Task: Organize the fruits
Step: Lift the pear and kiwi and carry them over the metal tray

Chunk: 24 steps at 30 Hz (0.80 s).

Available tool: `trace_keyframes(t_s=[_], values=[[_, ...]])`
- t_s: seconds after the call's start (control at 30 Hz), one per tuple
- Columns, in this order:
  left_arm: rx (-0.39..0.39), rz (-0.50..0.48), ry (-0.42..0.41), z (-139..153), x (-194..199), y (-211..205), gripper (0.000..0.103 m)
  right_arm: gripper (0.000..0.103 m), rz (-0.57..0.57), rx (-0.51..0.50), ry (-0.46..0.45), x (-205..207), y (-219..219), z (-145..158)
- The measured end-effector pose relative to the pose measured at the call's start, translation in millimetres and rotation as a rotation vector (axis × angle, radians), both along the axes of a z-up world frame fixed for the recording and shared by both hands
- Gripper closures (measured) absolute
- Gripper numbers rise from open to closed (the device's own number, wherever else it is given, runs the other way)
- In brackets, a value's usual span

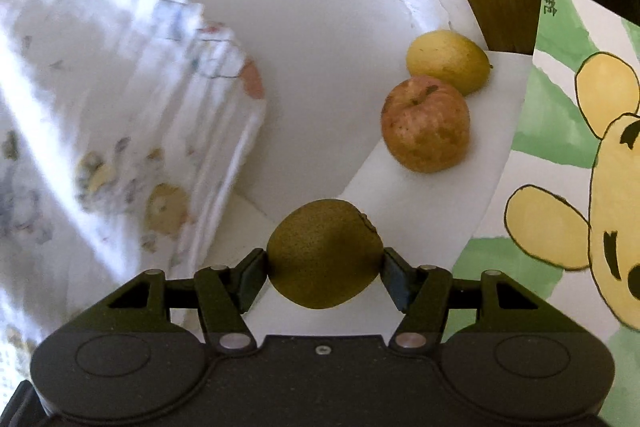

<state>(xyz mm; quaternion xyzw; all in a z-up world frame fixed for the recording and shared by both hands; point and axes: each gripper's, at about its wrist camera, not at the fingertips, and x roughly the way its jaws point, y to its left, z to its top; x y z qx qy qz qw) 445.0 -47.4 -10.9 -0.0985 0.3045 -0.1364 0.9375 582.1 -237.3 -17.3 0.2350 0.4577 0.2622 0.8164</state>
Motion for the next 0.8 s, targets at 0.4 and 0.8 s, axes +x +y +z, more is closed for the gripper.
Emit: trace_keyframes(t_s=[0.4, 0.8], values=[[-0.016, 0.039, -0.083, 52, -48, 2, 0.039, 0.039, -0.008, 0.029, -0.098, -54, -27, 72], [-0.042, 0.049, -0.138, 101, -116, -17, 0.039, 0.039, -0.014, 0.025, -0.180, -135, -64, 136]])
